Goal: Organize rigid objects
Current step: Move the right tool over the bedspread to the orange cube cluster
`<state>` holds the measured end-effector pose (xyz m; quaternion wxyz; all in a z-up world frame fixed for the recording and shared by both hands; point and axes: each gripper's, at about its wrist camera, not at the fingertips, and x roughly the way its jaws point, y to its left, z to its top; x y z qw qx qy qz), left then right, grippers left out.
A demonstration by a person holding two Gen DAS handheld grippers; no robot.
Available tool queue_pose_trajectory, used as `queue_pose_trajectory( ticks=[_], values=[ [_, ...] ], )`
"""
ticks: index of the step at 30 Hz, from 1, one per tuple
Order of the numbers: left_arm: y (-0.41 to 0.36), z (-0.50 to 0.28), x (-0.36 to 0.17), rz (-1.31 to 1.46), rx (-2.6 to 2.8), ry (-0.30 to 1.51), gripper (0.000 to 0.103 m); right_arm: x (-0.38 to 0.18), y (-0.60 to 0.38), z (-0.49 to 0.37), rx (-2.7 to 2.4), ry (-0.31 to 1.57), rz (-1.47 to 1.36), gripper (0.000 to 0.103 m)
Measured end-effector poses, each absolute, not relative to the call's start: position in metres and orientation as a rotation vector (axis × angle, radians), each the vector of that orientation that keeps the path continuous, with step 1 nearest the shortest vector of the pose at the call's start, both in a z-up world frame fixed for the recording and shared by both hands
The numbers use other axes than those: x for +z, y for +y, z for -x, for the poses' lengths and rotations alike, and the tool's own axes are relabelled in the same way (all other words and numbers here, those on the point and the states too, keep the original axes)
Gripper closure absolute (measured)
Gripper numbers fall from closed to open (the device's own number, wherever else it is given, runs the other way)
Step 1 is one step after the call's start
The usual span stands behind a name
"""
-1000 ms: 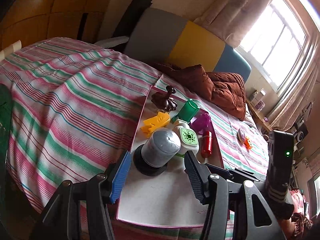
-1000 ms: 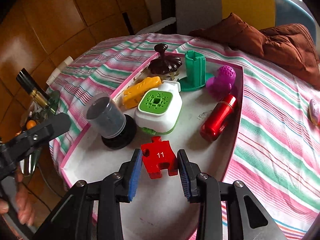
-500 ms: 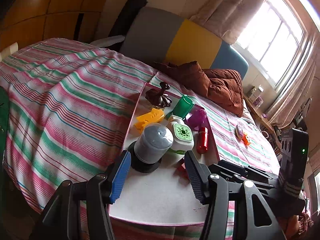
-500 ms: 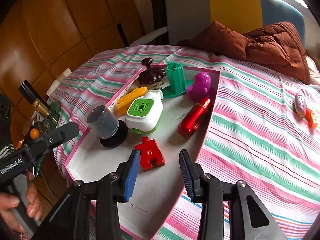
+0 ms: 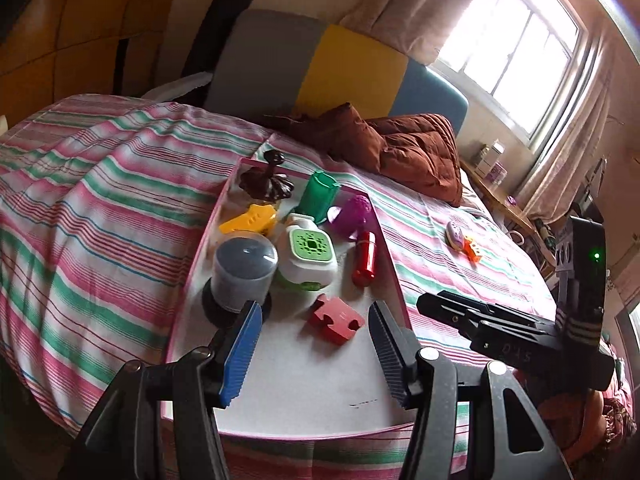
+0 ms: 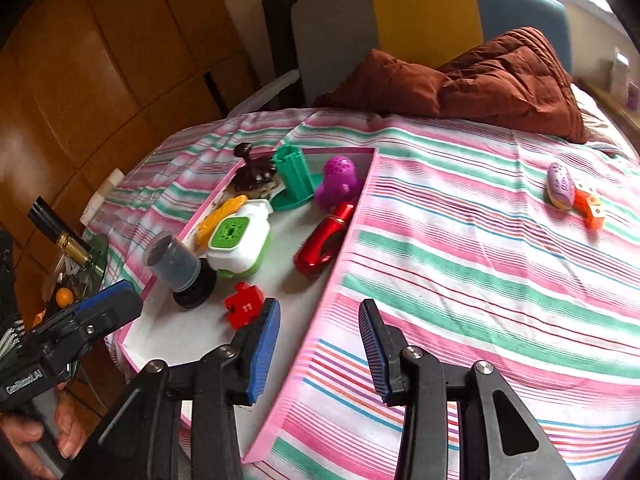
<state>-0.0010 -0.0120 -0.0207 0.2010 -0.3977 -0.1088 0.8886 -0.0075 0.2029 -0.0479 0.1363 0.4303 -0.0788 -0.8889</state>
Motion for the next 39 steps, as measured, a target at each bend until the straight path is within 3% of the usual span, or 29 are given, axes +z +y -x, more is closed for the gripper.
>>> queue_pose_trajectory(
  ticks=[16, 39],
  values=[
    [0.066, -0.008, -0.01, 1.105, 2.312, -0.115, 0.047, -0.077, 0.313, 0.006, -2.795, -0.361, -1.393, 0.061],
    [0.14, -0.02, -0.014, 1.149, 2.166, 0.058, 0.047, -0.068, 0.432, 0.087, -3.066, -0.236, -1.378, 0.059]
  ],
)
